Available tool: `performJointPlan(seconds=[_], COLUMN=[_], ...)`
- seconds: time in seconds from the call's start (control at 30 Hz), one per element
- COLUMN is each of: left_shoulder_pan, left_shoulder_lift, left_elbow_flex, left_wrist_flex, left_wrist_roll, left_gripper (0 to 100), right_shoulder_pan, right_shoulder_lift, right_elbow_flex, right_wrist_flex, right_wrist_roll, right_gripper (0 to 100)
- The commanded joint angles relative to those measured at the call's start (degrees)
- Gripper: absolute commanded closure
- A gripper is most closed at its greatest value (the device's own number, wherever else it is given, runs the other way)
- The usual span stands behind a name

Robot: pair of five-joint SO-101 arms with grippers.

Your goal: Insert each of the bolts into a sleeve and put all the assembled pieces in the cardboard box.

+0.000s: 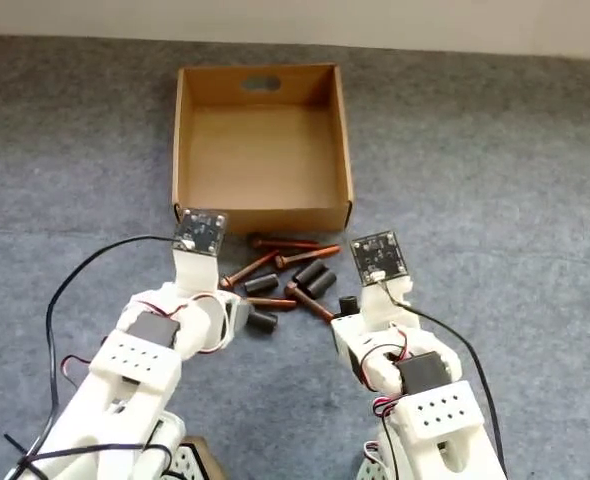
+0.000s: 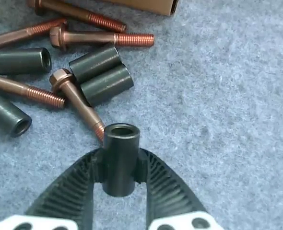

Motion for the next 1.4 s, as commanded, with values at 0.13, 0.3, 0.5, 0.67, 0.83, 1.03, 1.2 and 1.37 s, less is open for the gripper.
performJointPlan(seconds=[0.13, 0.3, 0.5, 0.67, 0.83, 1.03, 1.2, 1.37], left_shoulder_pan=[-0.7, -0.7, -0.7, -0.7, -0.7, -0.6, -0.5, -0.2], left_shoulder_lift=[0.1, 0.1, 0.1, 0.1, -0.2, -0.3, -0.1, -0.2], left_elbow_flex=[0.3, 0.4, 0.7, 1.9, 1.5, 0.0, -1.6, -4.6], left_wrist_flex=[-2.1, -2.0, -2.0, -2.3, -2.3, -2.1, -2.0, -1.9], left_wrist_roll=[0.5, 0.5, 0.5, 0.5, 0.5, 0.8, 0.8, 0.9], left_gripper=[79, 81, 97, 91, 79, 79, 79, 79], right_shoulder_pan=[-0.4, -0.4, -0.4, -0.4, -0.4, -0.4, -0.4, -0.4], right_shoulder_lift=[-0.9, -0.9, -0.9, -0.9, -0.9, -0.9, -0.9, -0.9], right_elbow_flex=[-0.2, -0.2, -0.2, -0.2, -0.2, -0.2, -0.2, -0.2], right_wrist_flex=[-0.8, -0.8, -0.8, -0.8, -0.8, -0.8, -0.8, -0.8], right_wrist_roll=[-0.4, -0.4, -0.4, -0.4, -0.4, -0.3, -0.3, -0.3], right_gripper=[99.2, 99.2, 99.2, 99.2, 99.2, 99.2, 99.2, 99.2])
